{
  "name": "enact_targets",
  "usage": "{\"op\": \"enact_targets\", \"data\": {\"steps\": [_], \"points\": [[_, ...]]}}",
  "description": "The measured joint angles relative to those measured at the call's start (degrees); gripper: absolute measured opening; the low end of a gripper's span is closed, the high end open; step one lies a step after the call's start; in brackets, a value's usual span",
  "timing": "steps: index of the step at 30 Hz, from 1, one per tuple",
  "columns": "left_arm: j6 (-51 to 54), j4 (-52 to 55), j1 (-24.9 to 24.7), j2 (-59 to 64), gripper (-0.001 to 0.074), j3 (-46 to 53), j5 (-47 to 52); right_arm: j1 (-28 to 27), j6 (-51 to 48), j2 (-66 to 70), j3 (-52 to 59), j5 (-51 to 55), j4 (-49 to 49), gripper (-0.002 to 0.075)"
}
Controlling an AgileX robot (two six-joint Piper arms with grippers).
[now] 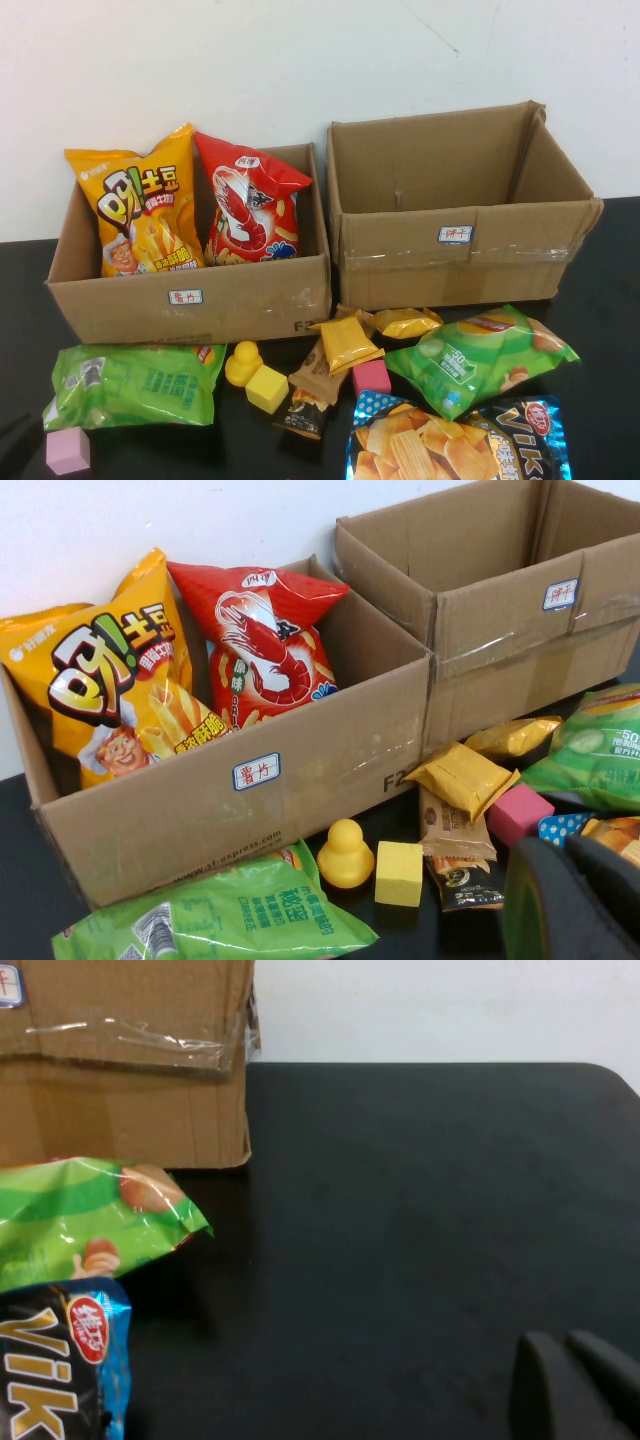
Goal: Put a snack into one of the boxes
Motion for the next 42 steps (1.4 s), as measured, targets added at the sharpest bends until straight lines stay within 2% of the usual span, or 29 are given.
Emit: {"op": "enact_targets", "data": {"steps": [10, 13, 16, 19, 21, 23, 26, 30, 42], "points": [[0.0, 0.2, 0.0, -0.1, -0.0003, 0.3, -0.1, 0.0, 0.0, 0.0, 0.0, 0.1, 0.1, -0.0001], [-1.4, 4.8, 0.0, -1.9, -0.0002, 2.3, -2.3, 0.0, 0.0, 0.0, 0.0, 0.1, 0.1, -0.0001], [-9.5, 13.0, 0.8, -5.6, -0.0002, 7.5, -13.4, 0.0, 0.0, 0.0, 0.0, 0.1, 0.1, -0.0001], [-18.2, 20.1, 3.8, -10.2, -0.0003, 15.4, -26.7, 0.0, 0.0, 0.0, 0.0, 0.1, 0.1, -0.0001], [-20.4, 19.5, 6.6, -13.8, -0.0003, 21.4, -33.6, 0.0, 0.0, 0.0, 0.0, 0.1, 0.1, -0.0001], [-21.5, 16.1, 9.3, -15.6, -0.0003, 25.2, -36.0, 0.0, 0.0, 0.0, 0.0, 0.1, 0.1, -0.0001], [-22.0, 11.8, 12.9, -16.0, -0.0003, 26.2, -32.6, 0.0, 0.0, 0.0, 0.0, 0.1, 0.1, -0.0001], [-22.3, 14.8, 15.3, -16.0, -0.0003, 26.3, -27.6, 0.0, 0.0, 0.0, 0.0, 0.1, 0.1, -0.0001], [-29.4, 27.1, 15.8, -16.0, -0.0002, 26.3, -19.1, 0.0, 0.0, 0.0, 0.0, 0.1, 0.1, -0.0001]]}}
